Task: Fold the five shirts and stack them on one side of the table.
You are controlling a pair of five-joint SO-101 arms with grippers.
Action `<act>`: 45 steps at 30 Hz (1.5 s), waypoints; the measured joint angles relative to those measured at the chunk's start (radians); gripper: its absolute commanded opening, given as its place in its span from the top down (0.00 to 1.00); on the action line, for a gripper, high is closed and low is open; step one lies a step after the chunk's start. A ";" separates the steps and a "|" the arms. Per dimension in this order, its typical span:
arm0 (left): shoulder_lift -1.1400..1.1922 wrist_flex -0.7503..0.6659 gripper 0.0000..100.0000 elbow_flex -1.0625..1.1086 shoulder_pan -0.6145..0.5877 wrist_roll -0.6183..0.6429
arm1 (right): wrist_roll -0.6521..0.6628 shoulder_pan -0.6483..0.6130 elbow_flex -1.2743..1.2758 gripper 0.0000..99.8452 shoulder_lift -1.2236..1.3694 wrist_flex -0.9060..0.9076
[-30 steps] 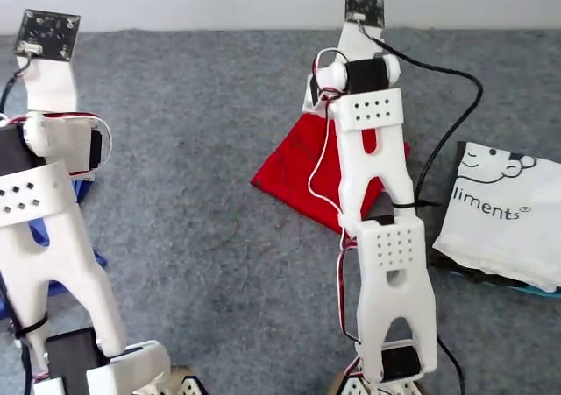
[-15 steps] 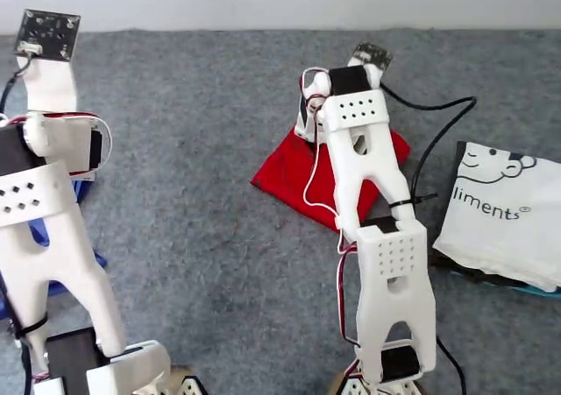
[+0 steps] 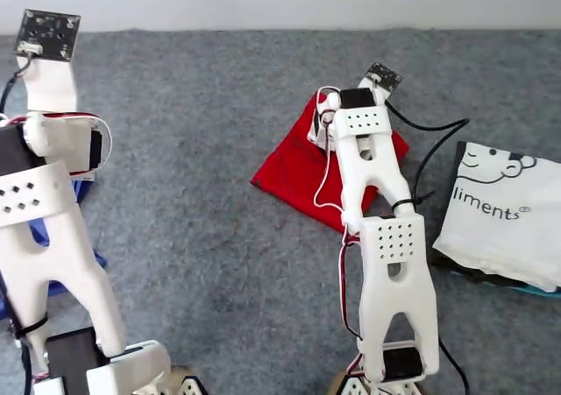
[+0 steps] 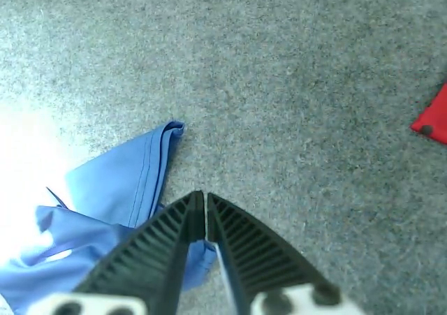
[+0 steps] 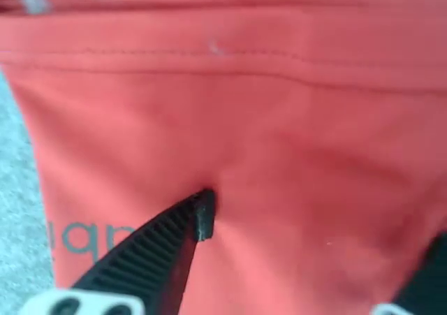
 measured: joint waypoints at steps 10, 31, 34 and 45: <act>0.000 0.000 0.99 0.000 0.000 0.000 | 0.026 0.011 -0.009 0.99 0.006 0.000; 0.000 0.000 0.99 0.000 0.000 0.000 | 0.611 0.141 -0.233 0.99 -0.321 0.311; 0.000 0.000 0.99 0.000 0.000 0.000 | 0.635 0.152 -0.114 0.99 -0.465 0.311; 0.000 -0.012 0.99 0.020 0.000 0.000 | 0.879 0.367 0.453 0.99 -1.039 0.315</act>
